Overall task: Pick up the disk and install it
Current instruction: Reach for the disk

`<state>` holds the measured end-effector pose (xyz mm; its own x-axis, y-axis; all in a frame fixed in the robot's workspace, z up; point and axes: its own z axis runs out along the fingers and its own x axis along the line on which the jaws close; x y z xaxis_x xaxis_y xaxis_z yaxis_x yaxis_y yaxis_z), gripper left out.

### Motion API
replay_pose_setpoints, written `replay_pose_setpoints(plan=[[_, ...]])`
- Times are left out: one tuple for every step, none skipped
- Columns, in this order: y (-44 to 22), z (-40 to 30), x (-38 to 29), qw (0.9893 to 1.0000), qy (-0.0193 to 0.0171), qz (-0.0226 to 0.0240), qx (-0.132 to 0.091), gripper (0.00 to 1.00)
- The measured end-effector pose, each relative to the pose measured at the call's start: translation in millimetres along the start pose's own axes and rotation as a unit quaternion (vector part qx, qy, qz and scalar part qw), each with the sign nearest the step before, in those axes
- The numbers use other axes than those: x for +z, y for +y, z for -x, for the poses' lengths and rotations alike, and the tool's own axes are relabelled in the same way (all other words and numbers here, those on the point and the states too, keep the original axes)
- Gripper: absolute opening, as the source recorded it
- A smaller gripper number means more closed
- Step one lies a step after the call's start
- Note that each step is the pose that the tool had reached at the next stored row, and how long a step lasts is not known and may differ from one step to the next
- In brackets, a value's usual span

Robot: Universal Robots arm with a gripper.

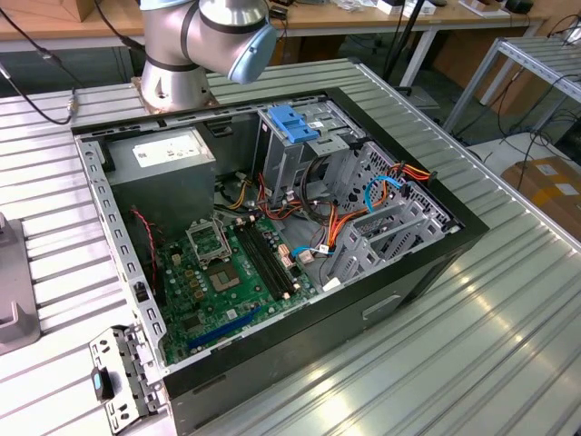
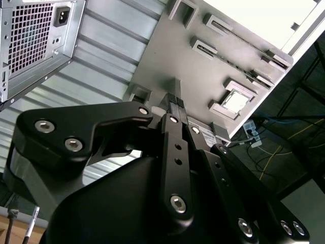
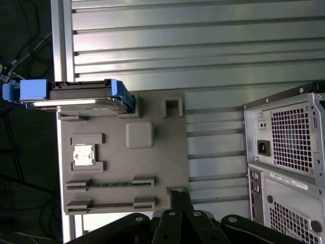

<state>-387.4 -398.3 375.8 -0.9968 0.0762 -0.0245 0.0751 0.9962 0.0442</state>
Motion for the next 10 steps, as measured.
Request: replay_pose_setpoints(plan=[[0.0, -0.3, 0.1, 1.0, 0.0, 0.0, 0.0, 0.1], [0.0, -0.5, 0.1, 1.0, 0.0, 0.0, 0.0, 0.1], [-0.1, -0.8, 0.1, 1.0, 0.0, 0.0, 0.0, 0.1], [-0.1, -1.3, 0.1, 1.0, 0.0, 0.0, 0.0, 0.1], [-0.1, -1.7, 0.2, 1.0, 0.0, 0.0, 0.0, 0.1], [-0.2, -1.9, 0.2, 1.0, 0.0, 0.0, 0.0, 0.1], [-0.2, -2.2, 0.2, 1.0, 0.0, 0.0, 0.0, 0.1], [-0.2, -2.6, 0.3, 1.0, 0.0, 0.0, 0.0, 0.1], [-0.2, -3.1, 0.4, 1.0, 0.0, 0.0, 0.0, 0.1], [-0.3, -3.5, 0.4, 1.0, 0.0, 0.0, 0.0, 0.1]])
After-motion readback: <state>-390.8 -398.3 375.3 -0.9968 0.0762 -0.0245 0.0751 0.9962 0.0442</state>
